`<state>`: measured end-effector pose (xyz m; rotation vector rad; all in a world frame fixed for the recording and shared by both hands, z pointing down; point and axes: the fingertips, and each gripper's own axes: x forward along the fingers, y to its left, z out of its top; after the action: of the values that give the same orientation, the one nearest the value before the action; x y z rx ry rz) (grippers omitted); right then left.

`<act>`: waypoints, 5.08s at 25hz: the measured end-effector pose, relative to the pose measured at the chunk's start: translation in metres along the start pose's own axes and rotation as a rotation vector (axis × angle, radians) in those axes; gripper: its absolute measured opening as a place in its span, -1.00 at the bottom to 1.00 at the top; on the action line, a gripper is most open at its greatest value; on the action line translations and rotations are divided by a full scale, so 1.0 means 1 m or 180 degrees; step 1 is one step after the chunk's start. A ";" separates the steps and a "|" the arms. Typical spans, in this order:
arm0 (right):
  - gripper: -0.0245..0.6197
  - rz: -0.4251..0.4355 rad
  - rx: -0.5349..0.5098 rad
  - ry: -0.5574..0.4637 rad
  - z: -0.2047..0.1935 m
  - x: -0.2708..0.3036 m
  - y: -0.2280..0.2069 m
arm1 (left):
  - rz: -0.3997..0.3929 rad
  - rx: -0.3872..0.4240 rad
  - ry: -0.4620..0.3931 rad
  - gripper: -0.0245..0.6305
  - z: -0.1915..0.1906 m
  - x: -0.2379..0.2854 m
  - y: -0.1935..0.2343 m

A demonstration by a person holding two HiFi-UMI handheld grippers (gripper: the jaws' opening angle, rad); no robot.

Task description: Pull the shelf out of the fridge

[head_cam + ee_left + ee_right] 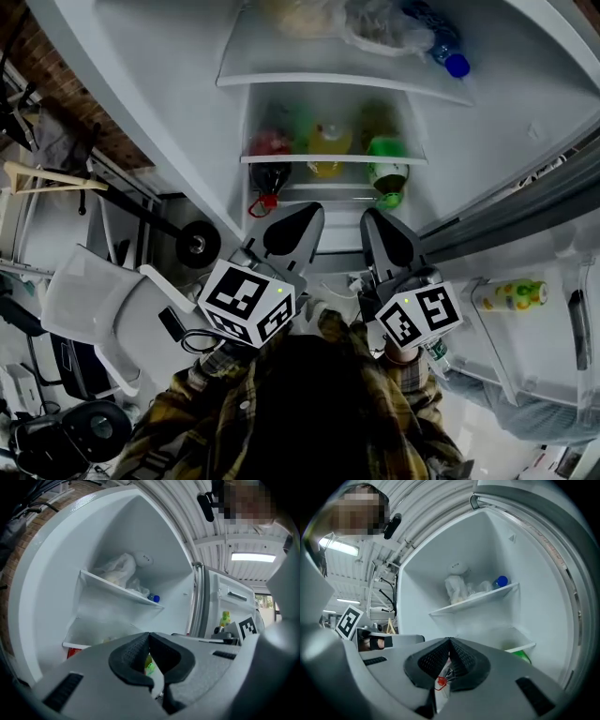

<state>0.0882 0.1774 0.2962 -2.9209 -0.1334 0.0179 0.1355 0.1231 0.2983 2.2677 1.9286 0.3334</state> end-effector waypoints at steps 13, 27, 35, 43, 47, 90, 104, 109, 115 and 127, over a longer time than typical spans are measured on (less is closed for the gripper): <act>-0.87 0.0313 0.0034 0.0117 0.007 0.017 -0.024 | 0.0423 -0.0115 -0.0076 -0.92 -0.002 0.021 0.007; -0.87 0.0312 0.0298 0.0266 -0.023 0.038 -0.056 | 0.0568 -0.0268 -0.0066 -0.92 -0.021 0.044 0.029; -0.87 0.0199 0.0509 0.0461 -0.054 0.054 -0.079 | 0.0587 -0.0663 0.0015 -0.92 -0.046 0.063 0.052; -0.87 0.0152 0.0954 0.0575 -0.078 0.070 -0.101 | 0.0557 -0.1436 -0.0059 -0.92 -0.068 0.077 0.075; -0.86 0.0209 0.1225 0.0582 -0.085 0.075 -0.107 | 0.0592 -0.1634 -0.0060 -0.92 -0.077 0.083 0.084; -0.49 0.0524 0.2982 0.0387 -0.089 0.128 -0.120 | 0.0490 -0.2788 -0.0323 -0.42 -0.082 0.135 0.116; -0.49 0.0445 0.3407 0.0280 -0.091 0.149 -0.134 | 0.0538 -0.3230 -0.0453 -0.42 -0.083 0.153 0.135; -0.49 0.0417 0.3442 0.0271 -0.092 0.152 -0.137 | 0.0579 -0.3326 -0.0470 -0.42 -0.085 0.154 0.141; -0.57 0.0419 0.3586 0.0280 -0.096 0.156 -0.138 | 0.0551 -0.3484 -0.0535 -0.46 -0.086 0.155 0.144; -0.80 0.0384 0.3835 0.0204 -0.094 0.156 -0.138 | 0.0467 -0.3612 -0.0616 -0.83 -0.077 0.158 0.141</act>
<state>0.2336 0.3053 0.4171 -1.7188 0.0585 0.0157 0.2736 0.2529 0.4203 1.5534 1.0048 0.8956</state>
